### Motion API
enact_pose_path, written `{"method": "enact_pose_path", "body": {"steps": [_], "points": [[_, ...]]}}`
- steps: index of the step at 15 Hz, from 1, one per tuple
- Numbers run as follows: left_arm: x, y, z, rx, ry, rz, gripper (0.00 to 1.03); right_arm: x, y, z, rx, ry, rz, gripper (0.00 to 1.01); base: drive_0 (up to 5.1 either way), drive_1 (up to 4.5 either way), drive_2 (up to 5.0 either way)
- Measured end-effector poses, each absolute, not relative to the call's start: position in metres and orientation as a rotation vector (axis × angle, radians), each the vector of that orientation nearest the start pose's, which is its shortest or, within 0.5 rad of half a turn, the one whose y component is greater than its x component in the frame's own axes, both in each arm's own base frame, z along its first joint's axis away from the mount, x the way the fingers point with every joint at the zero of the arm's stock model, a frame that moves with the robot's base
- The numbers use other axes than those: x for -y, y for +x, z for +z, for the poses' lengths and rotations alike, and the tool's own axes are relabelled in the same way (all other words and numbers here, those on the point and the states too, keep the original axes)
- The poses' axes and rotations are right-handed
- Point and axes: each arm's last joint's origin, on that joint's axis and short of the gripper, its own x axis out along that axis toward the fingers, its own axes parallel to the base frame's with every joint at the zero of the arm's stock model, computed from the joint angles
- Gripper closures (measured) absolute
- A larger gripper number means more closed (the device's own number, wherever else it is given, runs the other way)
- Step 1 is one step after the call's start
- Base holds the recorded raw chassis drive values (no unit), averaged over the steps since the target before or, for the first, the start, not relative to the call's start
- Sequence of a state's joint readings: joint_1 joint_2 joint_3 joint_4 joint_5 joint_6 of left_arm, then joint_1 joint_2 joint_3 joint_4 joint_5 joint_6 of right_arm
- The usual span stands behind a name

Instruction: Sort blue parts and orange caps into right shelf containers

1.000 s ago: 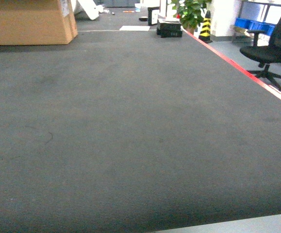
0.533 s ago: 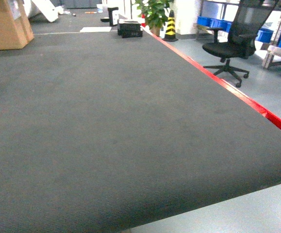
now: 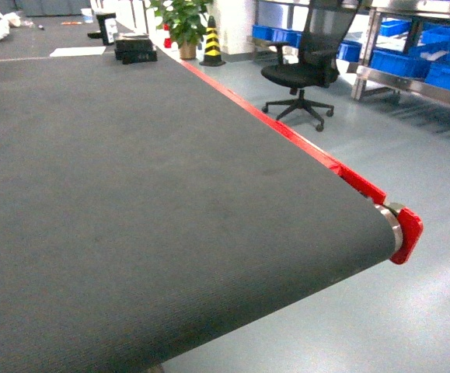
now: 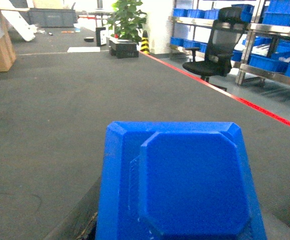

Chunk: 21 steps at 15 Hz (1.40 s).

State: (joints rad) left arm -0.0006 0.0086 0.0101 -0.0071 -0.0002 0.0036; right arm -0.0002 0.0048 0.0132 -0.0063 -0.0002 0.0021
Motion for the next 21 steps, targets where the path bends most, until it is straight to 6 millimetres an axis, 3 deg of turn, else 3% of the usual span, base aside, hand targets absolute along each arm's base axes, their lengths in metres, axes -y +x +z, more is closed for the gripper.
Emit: {"method": "enact_pose_path", "body": {"steps": [21], "points": [[0.0000,0.0976,0.1657,-0.005,0.004,0.000,0.59,0.0000,0.0972,0.1670,0.002,0.002,0.000,0.62,-1.6,-1.63,-1.6]]}}
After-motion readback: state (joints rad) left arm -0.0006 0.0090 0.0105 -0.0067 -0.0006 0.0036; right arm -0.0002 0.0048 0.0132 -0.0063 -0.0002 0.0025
